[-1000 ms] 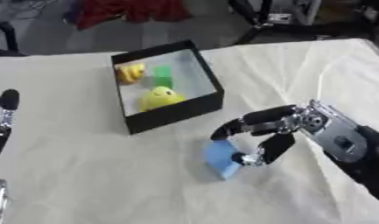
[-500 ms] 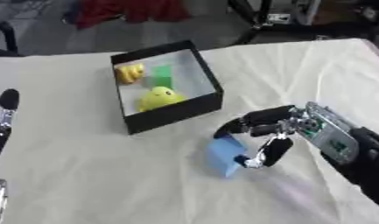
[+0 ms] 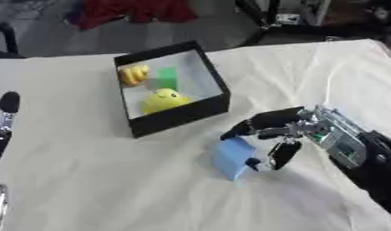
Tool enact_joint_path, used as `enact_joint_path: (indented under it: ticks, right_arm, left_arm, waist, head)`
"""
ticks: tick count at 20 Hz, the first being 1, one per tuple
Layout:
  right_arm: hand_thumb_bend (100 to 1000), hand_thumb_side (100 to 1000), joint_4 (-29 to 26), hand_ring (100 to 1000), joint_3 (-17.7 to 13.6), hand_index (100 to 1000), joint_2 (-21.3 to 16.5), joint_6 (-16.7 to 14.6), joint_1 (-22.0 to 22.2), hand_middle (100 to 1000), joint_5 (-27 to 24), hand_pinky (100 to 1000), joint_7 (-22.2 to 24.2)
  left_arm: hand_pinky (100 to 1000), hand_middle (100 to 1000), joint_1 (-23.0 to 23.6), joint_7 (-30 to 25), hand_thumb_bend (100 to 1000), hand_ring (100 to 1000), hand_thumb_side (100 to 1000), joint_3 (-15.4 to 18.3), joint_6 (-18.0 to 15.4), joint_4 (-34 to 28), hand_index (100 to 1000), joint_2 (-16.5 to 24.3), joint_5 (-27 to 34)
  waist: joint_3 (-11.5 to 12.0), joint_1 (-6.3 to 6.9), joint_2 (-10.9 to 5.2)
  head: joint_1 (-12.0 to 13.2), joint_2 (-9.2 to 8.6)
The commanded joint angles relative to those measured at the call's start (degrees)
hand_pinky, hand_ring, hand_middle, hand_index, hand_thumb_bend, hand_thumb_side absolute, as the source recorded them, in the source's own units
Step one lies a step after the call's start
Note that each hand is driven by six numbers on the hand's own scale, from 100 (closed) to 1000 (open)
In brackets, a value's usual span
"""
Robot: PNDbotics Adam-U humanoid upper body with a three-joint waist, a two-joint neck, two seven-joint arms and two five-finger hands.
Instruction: Pick up objects on the table and place them in the box.
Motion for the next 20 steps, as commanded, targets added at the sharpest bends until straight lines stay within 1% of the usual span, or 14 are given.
enact_joint_path:
  ticks: [1,2,3,4,5,6,8,12,15,16,18,20]
  right_arm:
    - [100,107,-1.0,808,-1.4,989,-1.0,-9.1,-1.1,655,-0.8,865,9.1]
    - [100,100,-1.4,778,-1.8,953,-1.1,-8.9,-1.2,565,-1.5,853,8.8]
    - [100,100,-1.9,766,-2.2,932,-1.2,-8.6,-1.3,532,-2.4,847,8.3]
    - [100,100,-2.6,741,-2.6,878,-1.4,-8.2,-1.5,482,-3.4,838,7.5]
    - [100,100,-3.3,733,-2.9,859,-1.7,-7.8,-1.7,468,-4.5,835,6.8]
    - [100,100,-4.0,711,-3.2,800,-2.1,-7.3,-2.0,436,-5.6,830,6.2]
    - [100,100,-6.4,701,-3.6,740,-3.1,-5.6,-2.7,426,-9.0,828,5.0]
    - [100,100,-12.0,693,-4.7,725,-6.1,-0.8,-4.8,421,-17.9,829,4.8]
    - [100,100,-14.8,695,-5.7,730,-7.8,3.2,-7.2,426,-24.3,832,5.6]
    - [100,100,-15.1,693,-6.2,731,-8.1,4.4,-8.1,427,-25.6,833,5.8]
    - [100,100,-13.2,691,-7.4,733,-7.5,6.7,-10.1,431,-26.9,833,5.4]
    - [100,100,-9.1,690,-8.3,743,-5.9,7.7,-12.5,436,-25.7,832,4.0]
  left_arm:
    - [664,591,-0.8,0.1,794,576,687,0.5,0.0,-0.9,808,0.9,-0.2]
    - [664,591,-0.7,0.1,794,576,687,0.5,0.0,-0.9,808,0.9,-0.2]
    - [664,591,-0.7,0.2,794,576,687,0.5,0.1,-0.9,808,0.9,-0.2]
    - [664,591,-0.7,0.2,794,576,687,0.6,0.1,-0.9,808,0.9,-0.2]
    - [664,591,-0.7,0.2,794,576,687,0.6,0.0,-0.9,808,0.9,-0.2]
    - [664,591,-0.6,0.2,793,575,687,0.6,0.0,-0.9,808,1.0,-0.2]
    - [664,591,-0.6,0.2,793,575,687,0.6,0.0,-0.9,808,1.0,-0.2]
    - [664,591,-0.4,0.3,793,575,687,0.7,0.1,-0.8,808,1.2,-0.3]
    - [664,591,-0.3,0.2,793,574,687,0.6,0.0,-0.8,808,1.3,-0.3]
    - [664,591,-0.3,0.2,793,574,687,0.6,0.0,-0.8,808,1.3,-0.3]
    - [664,591,-0.4,0.1,793,574,687,0.5,0.0,-0.8,808,1.2,-0.2]
    - [664,591,-0.5,-0.1,792,574,687,0.3,0.0,-0.8,808,1.1,-0.2]
  waist:
    - [-0.1,-0.04,-0.27]
    - [-0.1,-0.04,-0.29]
    - [-0.1,-0.05,-0.3]
    - [-0.1,-0.06,-0.33]
    - [-0.2,-0.07,-0.34]
    - [-0.2,-0.09,-0.38]
    - [-0.3,-0.17,-0.46]
    - [-0.4,-0.36,-0.62]
    - [-0.4,-0.45,-0.72]
    - [-0.3,-0.45,-0.74]
    - [0.0,-0.41,-0.78]
    - [0.4,-0.3,-0.78]
  head:
    - [0.1,-0.1]
    - [0.1,-0.1]
    - [0.2,-0.1]
    - [0.2,-0.1]
    - [0.2,-0.1]
    - [0.2,-0.1]
    - [0.3,-0.1]
    - [0.5,-0.1]
    - [0.4,-0.1]
    - [0.3,-0.1]
    - [0.1,-0.1]
    - [-0.3,-0.1]
